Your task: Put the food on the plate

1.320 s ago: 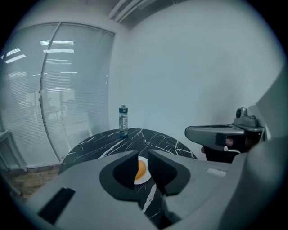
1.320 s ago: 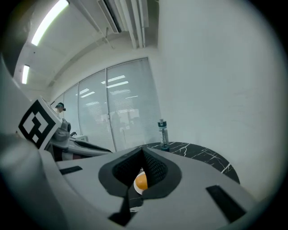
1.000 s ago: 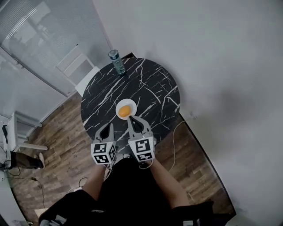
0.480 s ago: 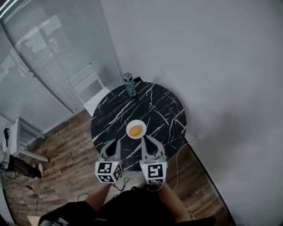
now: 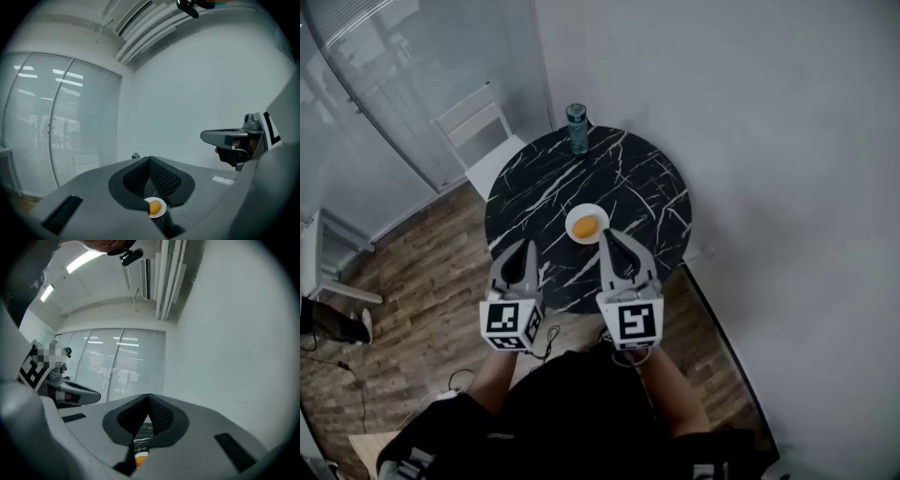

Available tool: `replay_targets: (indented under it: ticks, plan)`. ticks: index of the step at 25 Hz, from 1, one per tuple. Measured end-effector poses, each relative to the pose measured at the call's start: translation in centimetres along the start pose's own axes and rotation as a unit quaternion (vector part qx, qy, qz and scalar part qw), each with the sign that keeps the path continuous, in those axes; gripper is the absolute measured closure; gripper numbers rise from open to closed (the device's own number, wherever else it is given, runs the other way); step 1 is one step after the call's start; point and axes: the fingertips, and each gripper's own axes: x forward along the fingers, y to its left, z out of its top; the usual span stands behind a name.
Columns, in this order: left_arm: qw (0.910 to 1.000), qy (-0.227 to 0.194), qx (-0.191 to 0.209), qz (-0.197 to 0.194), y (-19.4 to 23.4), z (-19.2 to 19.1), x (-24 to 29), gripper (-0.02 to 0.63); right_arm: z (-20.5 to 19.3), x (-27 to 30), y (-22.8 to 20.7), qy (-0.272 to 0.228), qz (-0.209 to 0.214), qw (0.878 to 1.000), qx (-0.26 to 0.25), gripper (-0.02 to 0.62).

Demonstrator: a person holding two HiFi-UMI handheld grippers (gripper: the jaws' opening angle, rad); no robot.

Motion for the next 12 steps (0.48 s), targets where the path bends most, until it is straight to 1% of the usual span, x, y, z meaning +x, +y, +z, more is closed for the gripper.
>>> replay_targets:
  ticks: [3,6,12]
  plan:
    - [1.0,-0.004,0.0,-0.006,0.3,0.0,-0.8,0.607,0.6,-0.4,0.8,-0.009,-0.004,1.0,-0.01,0.6]
    - [0.9999,-0.006,-0.004,-0.013,0.2,0.1,-1.2,0.607,0.7,-0.7,1.3,-0.006,-0.006,1.0,-0.012,0.6]
    - [0.9996,-0.019,0.007,-0.021,0.7,0.8,-1.2,0.606,0.7,-0.4,1.7,-0.006,-0.009,1.0,-0.029,0.6]
